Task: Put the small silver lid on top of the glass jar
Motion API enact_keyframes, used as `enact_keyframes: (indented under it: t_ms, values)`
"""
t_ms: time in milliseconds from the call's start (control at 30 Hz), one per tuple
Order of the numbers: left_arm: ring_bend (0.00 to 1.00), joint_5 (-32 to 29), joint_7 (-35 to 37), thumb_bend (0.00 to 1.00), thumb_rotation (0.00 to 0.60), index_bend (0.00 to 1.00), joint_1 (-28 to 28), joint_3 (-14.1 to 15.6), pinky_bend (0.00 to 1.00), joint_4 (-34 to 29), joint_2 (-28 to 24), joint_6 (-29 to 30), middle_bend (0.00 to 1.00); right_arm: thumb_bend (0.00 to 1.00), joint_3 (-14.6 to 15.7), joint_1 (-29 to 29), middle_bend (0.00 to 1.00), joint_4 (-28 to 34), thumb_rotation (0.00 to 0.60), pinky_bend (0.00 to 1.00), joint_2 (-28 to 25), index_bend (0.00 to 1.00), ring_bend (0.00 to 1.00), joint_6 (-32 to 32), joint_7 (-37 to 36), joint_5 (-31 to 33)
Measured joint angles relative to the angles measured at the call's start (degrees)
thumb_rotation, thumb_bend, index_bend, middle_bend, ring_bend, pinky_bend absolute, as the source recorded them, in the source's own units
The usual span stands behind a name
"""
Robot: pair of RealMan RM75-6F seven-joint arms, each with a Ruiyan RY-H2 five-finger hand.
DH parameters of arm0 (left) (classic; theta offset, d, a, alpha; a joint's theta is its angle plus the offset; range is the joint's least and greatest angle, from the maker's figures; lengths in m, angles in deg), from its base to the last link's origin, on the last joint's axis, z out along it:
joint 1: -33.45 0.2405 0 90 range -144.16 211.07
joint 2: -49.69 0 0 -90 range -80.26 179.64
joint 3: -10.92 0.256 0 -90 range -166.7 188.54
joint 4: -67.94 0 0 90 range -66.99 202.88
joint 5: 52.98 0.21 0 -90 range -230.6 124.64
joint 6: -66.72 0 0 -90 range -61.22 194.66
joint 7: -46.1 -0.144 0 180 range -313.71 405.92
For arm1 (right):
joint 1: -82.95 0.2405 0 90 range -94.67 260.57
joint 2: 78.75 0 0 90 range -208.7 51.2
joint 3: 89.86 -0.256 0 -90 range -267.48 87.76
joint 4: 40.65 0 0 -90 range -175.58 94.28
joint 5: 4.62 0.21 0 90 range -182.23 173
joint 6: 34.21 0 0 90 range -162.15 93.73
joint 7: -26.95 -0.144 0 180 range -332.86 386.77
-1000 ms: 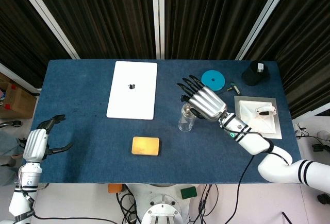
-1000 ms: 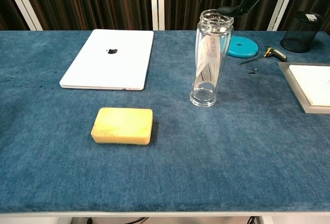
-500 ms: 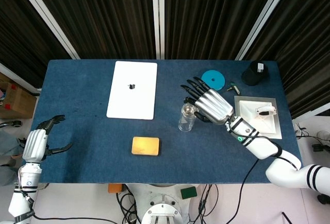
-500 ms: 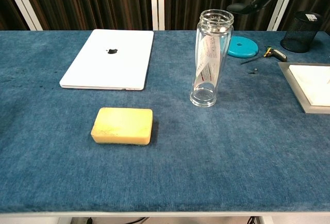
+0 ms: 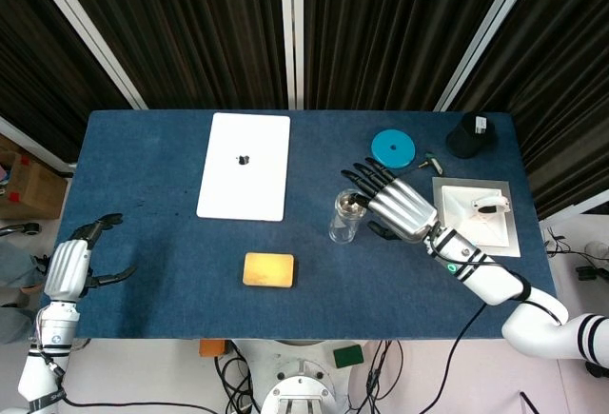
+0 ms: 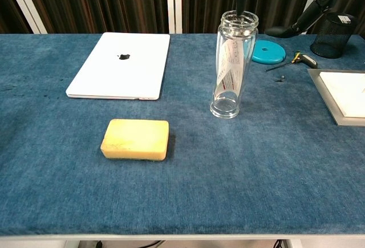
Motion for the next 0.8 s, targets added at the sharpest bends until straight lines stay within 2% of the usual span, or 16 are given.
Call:
enact_keyframes:
  t_ms: [800]
  values:
    - [0.27, 0.04, 0.67, 0.03, 0.6, 0.22, 0.15, 0.09, 0.26, 0.53, 0.07, 0.05, 0.27, 0.35, -0.4, 0.9, 0.01, 0.84, 0.6, 0.0, 1.16, 0.45, 0.0, 2.35, 4.56, 1.23]
